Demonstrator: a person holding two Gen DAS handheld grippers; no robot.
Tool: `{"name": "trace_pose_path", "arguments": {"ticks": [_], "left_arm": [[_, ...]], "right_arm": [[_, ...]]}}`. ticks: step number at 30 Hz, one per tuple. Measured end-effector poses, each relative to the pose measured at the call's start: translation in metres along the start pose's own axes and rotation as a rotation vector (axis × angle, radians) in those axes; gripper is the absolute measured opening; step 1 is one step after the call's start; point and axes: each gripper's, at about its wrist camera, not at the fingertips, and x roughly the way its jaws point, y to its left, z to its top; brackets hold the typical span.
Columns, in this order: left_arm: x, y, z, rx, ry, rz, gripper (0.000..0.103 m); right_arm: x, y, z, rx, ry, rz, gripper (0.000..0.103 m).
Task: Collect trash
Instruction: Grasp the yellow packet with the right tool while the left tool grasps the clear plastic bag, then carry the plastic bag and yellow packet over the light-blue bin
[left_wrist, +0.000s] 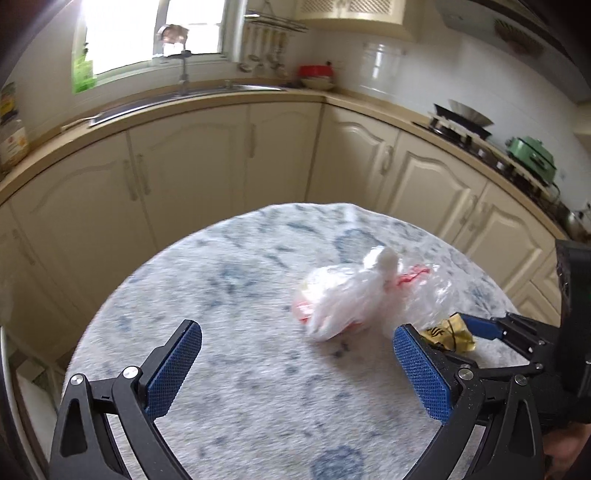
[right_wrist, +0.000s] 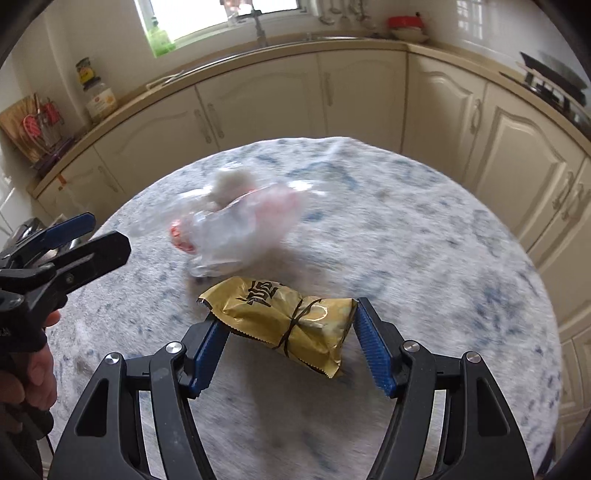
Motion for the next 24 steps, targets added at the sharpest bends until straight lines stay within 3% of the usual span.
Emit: {"name": "trace_pose_path", "arguments": {"ticks": [2,8,10,11,14,18,24], "left_arm": [[0.018,-0.01,0.007,0.027,0.012,-0.022,0.102],[0.083,-0.036,0.023,0.1,0.06,0.008,0.101],[0.102,-0.042,0.027,0.101,0.084,-0.025,0.09],[0.109,-0.045,0.029,0.095,0.106,-0.056,0.062],[0.118,-0.051,0.034,0.061,0.116,-0.091,0.048],[0.107,-0.05,0.035,0.039,0.1,-0.092,0.046],[0.062,-0.074,0.031,0.061,0.008,-0.086,0.046]], "right_arm": [[-0.005,-0.012,-0.002,0.028,-0.003,-0.013,0.068],[-0.018,-0.04,-0.009,0.088,-0.018,-0.037,0.068],[-0.023,-0.045,-0.01,0.1,-0.024,-0.037,0.068],[-0.025,-0.049,-0.011,0.107,-0.028,-0.037,0.068],[-0.033,-0.054,-0.014,0.126,-0.041,-0.036,0.068],[-0.047,-0.06,-0.019,0.145,-0.062,-0.04,0.068],[-0.087,-0.068,-0.029,0.177,-0.126,-0.045,0.068]]}}
